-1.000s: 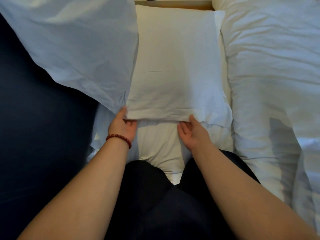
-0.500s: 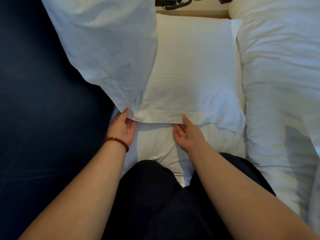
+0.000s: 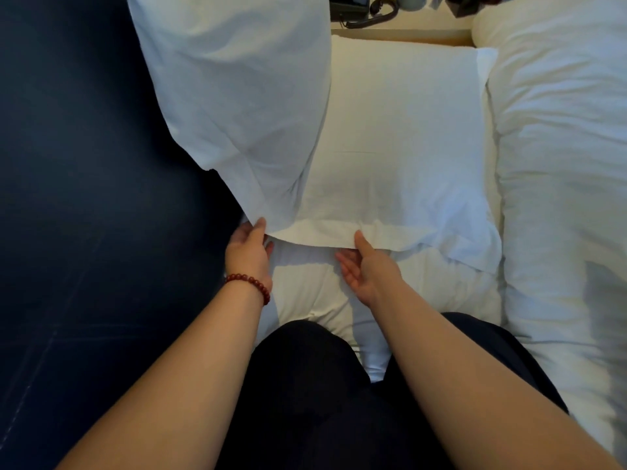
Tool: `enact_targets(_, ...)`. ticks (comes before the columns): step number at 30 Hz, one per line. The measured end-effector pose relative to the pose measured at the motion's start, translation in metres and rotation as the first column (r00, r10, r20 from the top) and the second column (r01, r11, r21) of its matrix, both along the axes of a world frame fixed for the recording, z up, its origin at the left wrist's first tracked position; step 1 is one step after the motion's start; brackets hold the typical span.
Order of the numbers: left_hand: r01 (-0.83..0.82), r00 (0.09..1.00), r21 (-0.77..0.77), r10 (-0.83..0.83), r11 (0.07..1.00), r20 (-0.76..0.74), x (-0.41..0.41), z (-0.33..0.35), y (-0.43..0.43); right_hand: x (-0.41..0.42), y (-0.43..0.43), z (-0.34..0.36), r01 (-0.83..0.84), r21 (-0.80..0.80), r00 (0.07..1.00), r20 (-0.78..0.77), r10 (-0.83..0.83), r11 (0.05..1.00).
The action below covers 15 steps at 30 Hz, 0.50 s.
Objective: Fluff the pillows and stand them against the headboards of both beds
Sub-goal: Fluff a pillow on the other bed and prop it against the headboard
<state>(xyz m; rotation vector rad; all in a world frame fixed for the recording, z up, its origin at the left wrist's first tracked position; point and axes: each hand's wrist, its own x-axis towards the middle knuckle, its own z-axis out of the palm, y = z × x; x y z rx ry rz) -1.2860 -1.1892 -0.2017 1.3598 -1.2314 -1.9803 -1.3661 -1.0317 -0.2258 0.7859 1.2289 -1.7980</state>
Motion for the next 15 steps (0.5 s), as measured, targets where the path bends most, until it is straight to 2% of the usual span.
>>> enact_targets(2, 0.081, 0.994, -0.069, -0.085, 0.994, -0.069, 0.002, 0.011, -0.002, 0.004, -0.002, 0.01, -0.213, 0.061, 0.974, -0.061, 0.217, 0.975)
enact_targets(3, 0.105, 0.988, -0.09, -0.115, 0.99, -0.108, 0.002, 0.018, -0.005, 0.005, -0.004, 0.017, -0.264, 0.085, 0.955, -0.119, 0.273, 0.961)
enact_targets(7, 0.121, 0.968, -0.165, -0.153, 0.979, -0.197, -0.006, 0.061, -0.019, -0.003, -0.019, 0.062, -0.301, 0.039, 0.886, -0.358, 0.294, 0.953)
enact_targets(10, 0.083, 0.955, -0.128, -0.115, 0.988, -0.274, -0.015, 0.102, -0.024, -0.021, -0.032, 0.101, -0.347, 0.073, 0.819, -0.461, 0.34, 0.935)
enact_targets(13, 0.035, 0.943, -0.11, -0.069, 0.993, -0.326, -0.022, 0.143, -0.027, -0.041, -0.044, 0.142, -0.349, 0.125, 0.722, -0.596, 0.352, 0.929)
enact_targets(15, 0.035, 0.937, -0.128, -0.077, 0.991, -0.341, -0.025, 0.169, -0.027, -0.054, -0.055, 0.174, -0.337, 0.152, 0.618, -0.709, 0.34, 0.929)
